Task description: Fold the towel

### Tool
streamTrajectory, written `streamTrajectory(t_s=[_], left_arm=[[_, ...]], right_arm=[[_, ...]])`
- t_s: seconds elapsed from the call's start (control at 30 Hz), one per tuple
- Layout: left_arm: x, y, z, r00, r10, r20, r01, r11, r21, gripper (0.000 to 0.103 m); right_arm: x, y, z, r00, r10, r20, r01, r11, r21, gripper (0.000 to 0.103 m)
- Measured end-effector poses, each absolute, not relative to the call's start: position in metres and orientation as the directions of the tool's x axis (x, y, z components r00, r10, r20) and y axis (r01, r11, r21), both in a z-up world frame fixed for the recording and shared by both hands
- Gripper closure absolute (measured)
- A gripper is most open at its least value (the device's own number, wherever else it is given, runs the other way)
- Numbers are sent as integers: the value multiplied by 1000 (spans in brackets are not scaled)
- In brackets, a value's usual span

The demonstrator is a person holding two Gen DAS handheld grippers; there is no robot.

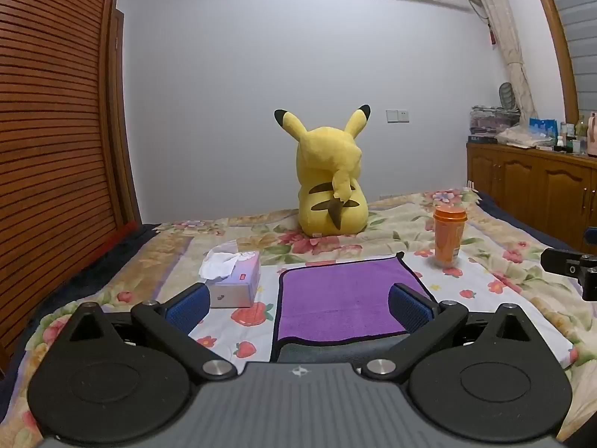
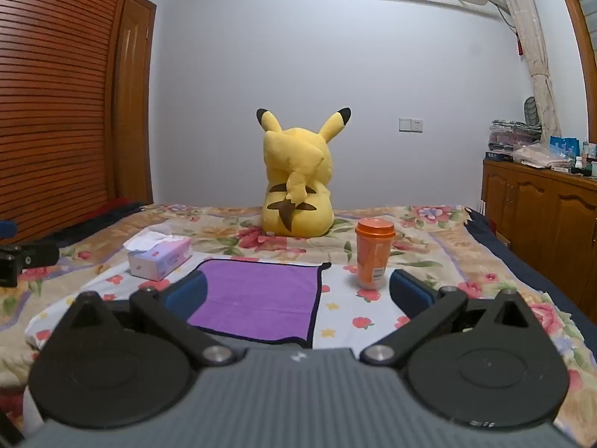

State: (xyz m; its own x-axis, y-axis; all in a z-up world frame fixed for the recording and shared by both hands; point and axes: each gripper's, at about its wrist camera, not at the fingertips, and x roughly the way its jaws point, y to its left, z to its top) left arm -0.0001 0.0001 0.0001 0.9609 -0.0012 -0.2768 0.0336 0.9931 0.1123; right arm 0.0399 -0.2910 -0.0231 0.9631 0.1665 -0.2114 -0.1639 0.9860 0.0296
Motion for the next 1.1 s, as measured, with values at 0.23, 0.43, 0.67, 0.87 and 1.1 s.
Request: streamTrajectory(t_s=[0.23,0.43,0.67,0.87,1.1], left_arm=[[1,0,0,960,-2,-279,35,993,112,0],[0,0,0,961,-2,-278,35,993,113,0],[0,0,0,961,-1,-277,34,993,114,0],[0,0,0,961,0,-276,33,993,115,0],[0,0,0,961,0,-276,33,993,116,0]], right_arm=[[40,-290,-24,964,167,-208,-164,986,34,0],[40,-291,-24,964,168,-207,-164,986,35,0],[41,-292,-24,964,168,-206,-164,986,36,0],[41,-291,-24,964,167,-206,-164,986,35,0],[40,-290,-23,964,166,-209,-163,986,31,0]])
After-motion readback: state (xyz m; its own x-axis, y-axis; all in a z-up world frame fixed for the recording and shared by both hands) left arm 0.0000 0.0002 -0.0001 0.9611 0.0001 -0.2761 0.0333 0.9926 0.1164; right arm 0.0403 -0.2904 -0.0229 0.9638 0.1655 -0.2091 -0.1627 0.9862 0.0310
